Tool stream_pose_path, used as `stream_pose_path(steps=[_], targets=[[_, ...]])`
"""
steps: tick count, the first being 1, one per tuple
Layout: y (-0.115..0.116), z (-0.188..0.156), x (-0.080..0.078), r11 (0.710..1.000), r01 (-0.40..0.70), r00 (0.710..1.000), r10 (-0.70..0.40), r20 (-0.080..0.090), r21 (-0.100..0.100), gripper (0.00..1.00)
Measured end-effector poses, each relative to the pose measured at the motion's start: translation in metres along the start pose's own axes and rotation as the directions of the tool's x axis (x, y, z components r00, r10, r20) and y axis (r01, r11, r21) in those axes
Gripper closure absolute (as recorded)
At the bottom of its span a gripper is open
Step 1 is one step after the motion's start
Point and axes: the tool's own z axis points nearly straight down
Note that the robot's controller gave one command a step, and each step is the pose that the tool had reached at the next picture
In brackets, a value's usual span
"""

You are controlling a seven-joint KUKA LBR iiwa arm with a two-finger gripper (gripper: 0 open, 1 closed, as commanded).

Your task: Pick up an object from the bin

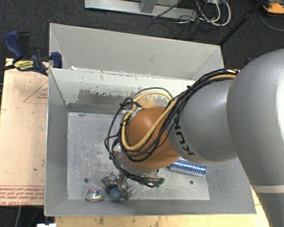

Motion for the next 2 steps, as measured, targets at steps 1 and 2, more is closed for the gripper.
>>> stream_pose_path(steps=[1,2], targets=[[0.001,-0.112,-0.009,0.998,-0.057,0.998,0.057,0.008,0.005,1.00],[-0.009,-0.137,-0.017,0.996,-0.085,0.996,0.085,0.004,0.003,1.00]])
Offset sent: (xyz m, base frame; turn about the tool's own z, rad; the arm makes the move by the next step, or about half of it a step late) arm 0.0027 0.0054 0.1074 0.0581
